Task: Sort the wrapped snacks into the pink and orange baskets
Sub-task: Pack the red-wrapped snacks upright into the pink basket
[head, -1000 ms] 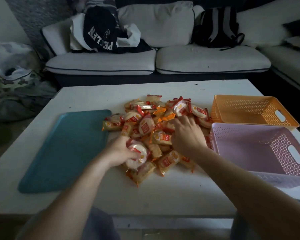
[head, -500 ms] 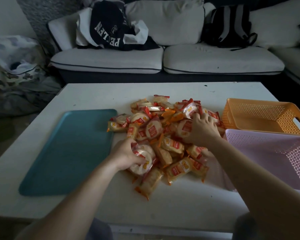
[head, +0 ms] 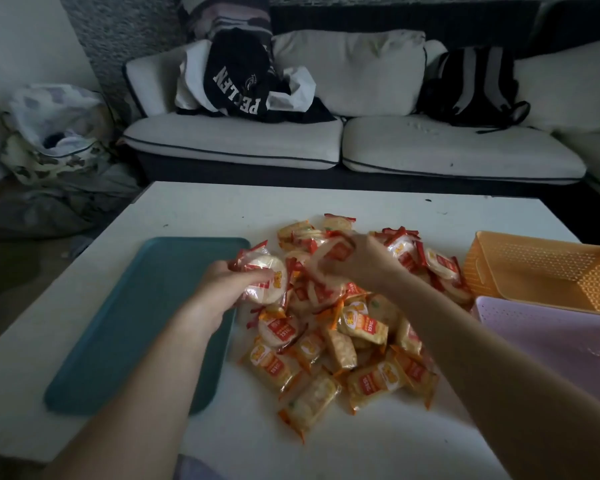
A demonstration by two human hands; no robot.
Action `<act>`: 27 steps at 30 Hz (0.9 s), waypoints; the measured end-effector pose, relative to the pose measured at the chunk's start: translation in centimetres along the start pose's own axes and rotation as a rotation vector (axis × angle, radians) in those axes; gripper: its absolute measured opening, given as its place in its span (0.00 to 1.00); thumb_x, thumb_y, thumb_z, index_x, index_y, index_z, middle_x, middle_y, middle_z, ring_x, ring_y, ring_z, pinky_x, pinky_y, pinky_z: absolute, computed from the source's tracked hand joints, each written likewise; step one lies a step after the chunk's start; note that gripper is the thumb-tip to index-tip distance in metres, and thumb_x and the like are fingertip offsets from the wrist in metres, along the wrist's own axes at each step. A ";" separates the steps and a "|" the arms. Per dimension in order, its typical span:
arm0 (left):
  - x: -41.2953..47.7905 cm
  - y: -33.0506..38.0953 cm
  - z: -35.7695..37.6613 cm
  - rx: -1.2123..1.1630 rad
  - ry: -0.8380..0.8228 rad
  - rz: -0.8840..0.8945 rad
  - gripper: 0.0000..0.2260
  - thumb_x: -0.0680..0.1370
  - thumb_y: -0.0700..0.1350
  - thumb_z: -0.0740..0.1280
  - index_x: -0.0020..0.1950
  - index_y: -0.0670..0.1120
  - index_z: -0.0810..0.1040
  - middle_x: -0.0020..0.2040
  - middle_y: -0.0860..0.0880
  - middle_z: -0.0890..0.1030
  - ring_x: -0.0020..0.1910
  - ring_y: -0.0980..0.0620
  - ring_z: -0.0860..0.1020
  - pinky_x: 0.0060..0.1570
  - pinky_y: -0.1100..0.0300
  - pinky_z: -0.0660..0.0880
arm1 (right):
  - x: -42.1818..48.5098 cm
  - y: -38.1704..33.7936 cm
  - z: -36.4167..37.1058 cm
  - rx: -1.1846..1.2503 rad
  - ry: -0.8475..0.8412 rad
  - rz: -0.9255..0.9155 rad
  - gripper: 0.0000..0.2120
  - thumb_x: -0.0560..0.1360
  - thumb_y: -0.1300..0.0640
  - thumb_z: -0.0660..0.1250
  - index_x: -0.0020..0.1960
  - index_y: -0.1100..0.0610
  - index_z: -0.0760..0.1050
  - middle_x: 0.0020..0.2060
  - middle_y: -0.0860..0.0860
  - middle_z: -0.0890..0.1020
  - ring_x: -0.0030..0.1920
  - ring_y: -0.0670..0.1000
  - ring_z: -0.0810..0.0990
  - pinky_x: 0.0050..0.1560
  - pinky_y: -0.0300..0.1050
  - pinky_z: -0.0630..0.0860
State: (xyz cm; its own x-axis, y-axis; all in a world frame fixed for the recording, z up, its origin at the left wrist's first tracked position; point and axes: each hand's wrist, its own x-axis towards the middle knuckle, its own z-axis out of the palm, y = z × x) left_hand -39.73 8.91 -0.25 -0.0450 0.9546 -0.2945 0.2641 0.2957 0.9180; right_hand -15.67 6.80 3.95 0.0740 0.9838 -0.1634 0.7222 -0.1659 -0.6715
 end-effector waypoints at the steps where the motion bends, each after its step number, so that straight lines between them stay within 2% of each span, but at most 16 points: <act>1: 0.8 0.3 0.2 -0.011 0.015 -0.003 0.10 0.69 0.44 0.81 0.47 0.46 0.85 0.39 0.48 0.87 0.44 0.47 0.85 0.44 0.57 0.79 | 0.9 -0.2 1.2 -0.063 -0.025 0.006 0.18 0.75 0.46 0.74 0.55 0.57 0.75 0.46 0.52 0.83 0.44 0.53 0.83 0.41 0.46 0.83; 3: 2.0 1.0 0.8 0.016 -0.011 0.024 0.10 0.70 0.46 0.80 0.47 0.47 0.84 0.39 0.49 0.87 0.44 0.48 0.85 0.41 0.58 0.77 | 1.9 -0.1 3.1 -0.223 -0.020 0.029 0.21 0.76 0.45 0.69 0.62 0.57 0.73 0.53 0.55 0.82 0.47 0.56 0.83 0.47 0.52 0.83; 6: 3.7 1.1 2.0 0.141 -0.117 0.090 0.13 0.68 0.51 0.81 0.49 0.49 0.85 0.41 0.53 0.87 0.46 0.51 0.85 0.43 0.60 0.78 | 2.6 0.6 4.5 -0.356 -0.037 0.081 0.20 0.76 0.52 0.63 0.67 0.56 0.71 0.57 0.56 0.80 0.51 0.58 0.82 0.49 0.53 0.82; 9: 4.3 0.6 3.5 0.329 -0.180 0.133 0.26 0.58 0.63 0.79 0.52 0.54 0.84 0.48 0.54 0.87 0.50 0.52 0.84 0.55 0.54 0.80 | 3.1 1.2 5.0 -0.346 -0.044 0.092 0.14 0.76 0.58 0.63 0.62 0.56 0.74 0.49 0.52 0.81 0.45 0.53 0.82 0.44 0.51 0.83; 12: 4.6 0.3 4.1 0.338 -0.187 0.147 0.26 0.56 0.63 0.77 0.50 0.54 0.83 0.49 0.52 0.86 0.49 0.52 0.84 0.54 0.50 0.81 | 3.2 1.6 4.2 -0.284 -0.040 0.093 0.08 0.74 0.56 0.68 0.53 0.56 0.76 0.41 0.50 0.80 0.41 0.51 0.81 0.42 0.51 0.84; 15: 4.5 0.6 3.7 0.237 -0.185 0.164 0.19 0.61 0.56 0.79 0.49 0.52 0.85 0.46 0.53 0.87 0.47 0.52 0.85 0.52 0.51 0.82 | 2.6 1.9 1.7 -0.160 0.004 0.056 0.18 0.73 0.54 0.74 0.60 0.54 0.73 0.44 0.49 0.80 0.44 0.51 0.82 0.43 0.48 0.84; 17: 4.5 0.7 3.2 0.094 -0.148 0.184 0.14 0.66 0.49 0.81 0.50 0.51 0.86 0.45 0.53 0.88 0.46 0.52 0.86 0.52 0.52 0.82 | 2.6 1.7 -0.3 0.064 0.101 0.033 0.25 0.72 0.58 0.76 0.64 0.52 0.68 0.46 0.48 0.80 0.43 0.49 0.83 0.39 0.44 0.83; 19: 4.3 1.3 3.0 -0.073 -0.055 0.185 0.13 0.69 0.45 0.80 0.52 0.50 0.84 0.46 0.51 0.88 0.46 0.51 0.86 0.48 0.55 0.82 | 3.9 1.3 -1.8 0.263 0.231 -0.016 0.31 0.71 0.62 0.78 0.67 0.51 0.65 0.45 0.48 0.80 0.42 0.48 0.83 0.36 0.44 0.81; 20: 4.4 1.5 3.0 -0.157 -0.011 0.164 0.14 0.70 0.45 0.80 0.53 0.50 0.83 0.47 0.51 0.87 0.46 0.51 0.86 0.46 0.55 0.83 | 5.1 1.1 -2.0 0.299 0.316 -0.046 0.32 0.71 0.61 0.78 0.69 0.52 0.66 0.46 0.47 0.79 0.42 0.46 0.81 0.36 0.41 0.78; 22: 4.4 1.7 3.4 -0.300 0.073 0.103 0.16 0.71 0.47 0.80 0.56 0.52 0.80 0.51 0.50 0.86 0.48 0.49 0.86 0.46 0.50 0.84 | 7.6 0.8 -1.7 0.189 0.428 -0.108 0.25 0.71 0.57 0.77 0.65 0.55 0.72 0.48 0.47 0.77 0.42 0.45 0.77 0.37 0.34 0.70; 24: 4.8 1.5 4.2 -0.380 0.164 0.048 0.21 0.71 0.45 0.80 0.59 0.52 0.76 0.54 0.50 0.83 0.51 0.48 0.84 0.49 0.46 0.84 | 9.8 0.4 -0.8 0.075 0.384 -0.169 0.17 0.72 0.51 0.76 0.57 0.53 0.74 0.53 0.48 0.75 0.44 0.47 0.75 0.39 0.33 0.70; 26: 5.0 1.1 4.8 -0.443 0.202 -0.048 0.23 0.72 0.44 0.79 0.63 0.50 0.73 0.56 0.48 0.81 0.50 0.48 0.82 0.45 0.49 0.84 | 11.8 0.6 0.5 0.010 0.249 -0.220 0.19 0.72 0.46 0.74 0.59 0.49 0.75 0.56 0.47 0.77 0.47 0.48 0.79 0.44 0.40 0.78; 27: 5.0 0.9 5.0 -0.489 0.181 -0.111 0.23 0.72 0.44 0.79 0.64 0.49 0.74 0.56 0.47 0.81 0.50 0.49 0.82 0.41 0.51 0.83 | 12.0 0.4 1.0 -0.034 0.180 -0.204 0.20 0.73 0.47 0.74 0.63 0.48 0.74 0.56 0.47 0.77 0.49 0.49 0.79 0.46 0.43 0.78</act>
State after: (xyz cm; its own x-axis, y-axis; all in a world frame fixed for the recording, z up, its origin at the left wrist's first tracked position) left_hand -34.86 13.82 -2.22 -0.2239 0.8947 -0.3865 -0.2299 0.3369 0.9130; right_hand -15.18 18.43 0.98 0.0435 0.9934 0.1061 0.7573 0.0365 -0.6521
